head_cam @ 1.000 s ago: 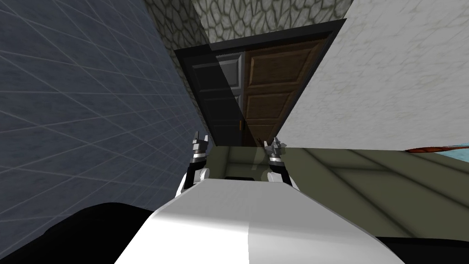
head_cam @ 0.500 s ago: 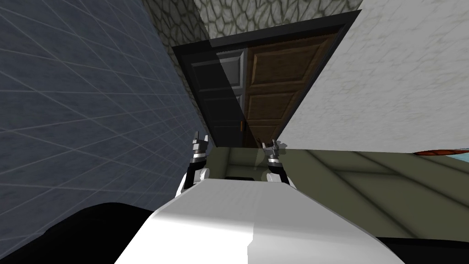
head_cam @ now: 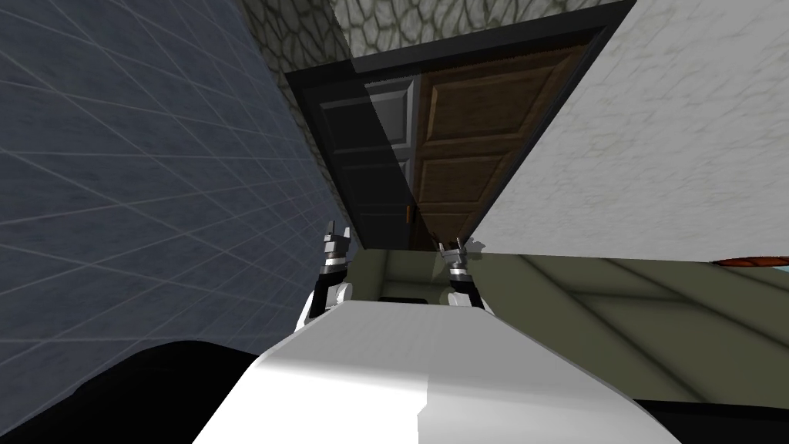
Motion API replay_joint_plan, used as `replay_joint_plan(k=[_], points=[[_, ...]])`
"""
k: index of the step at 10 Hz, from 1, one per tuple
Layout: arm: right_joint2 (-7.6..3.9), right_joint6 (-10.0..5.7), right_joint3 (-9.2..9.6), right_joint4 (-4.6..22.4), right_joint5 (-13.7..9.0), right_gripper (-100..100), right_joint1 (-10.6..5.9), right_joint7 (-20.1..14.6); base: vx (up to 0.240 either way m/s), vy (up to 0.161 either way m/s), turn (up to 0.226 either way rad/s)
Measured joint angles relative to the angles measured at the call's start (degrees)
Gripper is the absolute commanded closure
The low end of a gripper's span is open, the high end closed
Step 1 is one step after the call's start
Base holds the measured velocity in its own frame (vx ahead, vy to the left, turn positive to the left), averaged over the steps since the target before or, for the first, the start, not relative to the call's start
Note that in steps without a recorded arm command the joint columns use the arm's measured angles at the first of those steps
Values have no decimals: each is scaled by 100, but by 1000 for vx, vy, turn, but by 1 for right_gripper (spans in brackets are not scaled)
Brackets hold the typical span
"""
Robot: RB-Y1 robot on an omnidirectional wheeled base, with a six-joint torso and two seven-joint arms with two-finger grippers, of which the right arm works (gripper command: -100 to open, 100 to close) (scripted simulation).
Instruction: Pull the door open
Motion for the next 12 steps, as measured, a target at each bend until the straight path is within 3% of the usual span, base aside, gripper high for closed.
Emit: replay_joint_plan(k=[12], points=[[-394, -474, 315, 1373, -582, -100, -325, -1637, 101, 34, 12]])
